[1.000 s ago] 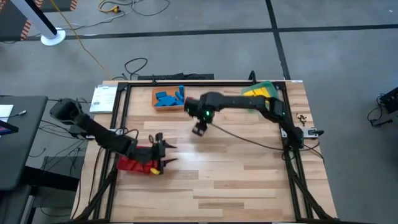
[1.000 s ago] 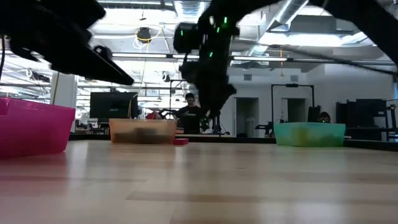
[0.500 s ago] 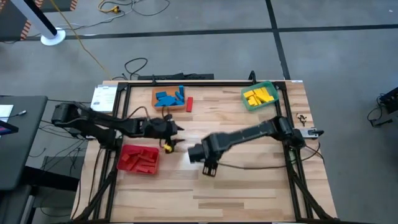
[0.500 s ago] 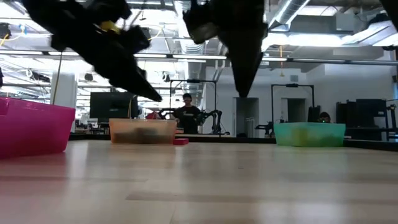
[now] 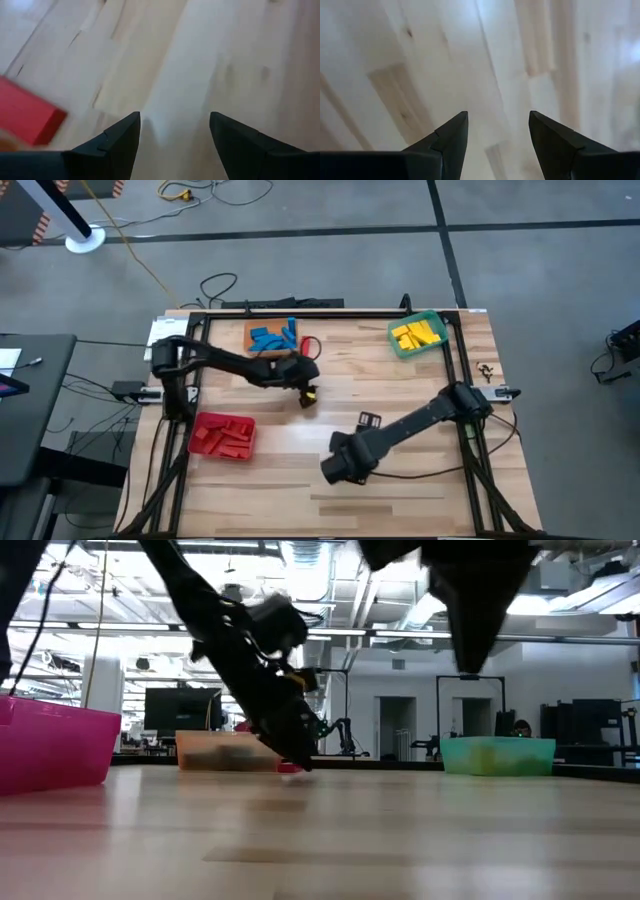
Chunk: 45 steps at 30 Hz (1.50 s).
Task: Sort blocks
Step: Put the red block into the red bin
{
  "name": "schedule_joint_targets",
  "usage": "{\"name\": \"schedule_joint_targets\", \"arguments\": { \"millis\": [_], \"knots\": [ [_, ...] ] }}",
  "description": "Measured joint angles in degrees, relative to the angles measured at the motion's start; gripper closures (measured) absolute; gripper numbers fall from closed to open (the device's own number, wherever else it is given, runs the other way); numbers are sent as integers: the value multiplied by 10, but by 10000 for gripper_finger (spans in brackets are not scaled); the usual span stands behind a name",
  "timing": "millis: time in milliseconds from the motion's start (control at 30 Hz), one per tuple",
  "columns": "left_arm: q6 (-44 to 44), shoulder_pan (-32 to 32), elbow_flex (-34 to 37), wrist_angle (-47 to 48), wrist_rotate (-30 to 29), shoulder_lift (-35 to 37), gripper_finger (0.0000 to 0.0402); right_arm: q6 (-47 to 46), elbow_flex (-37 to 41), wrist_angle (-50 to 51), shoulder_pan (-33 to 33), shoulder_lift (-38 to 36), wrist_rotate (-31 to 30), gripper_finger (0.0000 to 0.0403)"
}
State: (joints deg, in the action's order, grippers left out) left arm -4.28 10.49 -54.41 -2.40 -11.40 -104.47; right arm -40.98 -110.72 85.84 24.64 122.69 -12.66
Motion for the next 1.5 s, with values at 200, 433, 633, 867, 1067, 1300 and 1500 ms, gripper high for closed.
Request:
{"name": "schedule_joint_targets", "arguments": {
  "millis": [200, 433, 633, 867, 1067, 1300, 1500],
  "knots": [
    [26, 19, -60, 36, -55, -48, 166, -44, 2, 42, 39, -2, -61, 180],
    [66, 31, -129, 135, -105, -53, 166, -52, 3, 42, 62, -2, -74, 180],
    [114, 45, -204, 239, -111, -53, 166, -55, 3, 42, 68, -2, -85, 180],
    [175, 90, -225, 301, -145, -53, 166, -60, 3, 42, 69, -2, -86, 180],
    [229, 114, -223, 343, -162, -53, 166, -61, 3, 42, 69, -2, -86, 180],
    [315, 106, -223, 316, -156, -59, 166, -58, 3, 42, 67, -2, -96, 180],
    [319, 101, -223, 308, -125, -79, 166, -62, 2, 42, 67, -2, -100, 180]
  ]
}}
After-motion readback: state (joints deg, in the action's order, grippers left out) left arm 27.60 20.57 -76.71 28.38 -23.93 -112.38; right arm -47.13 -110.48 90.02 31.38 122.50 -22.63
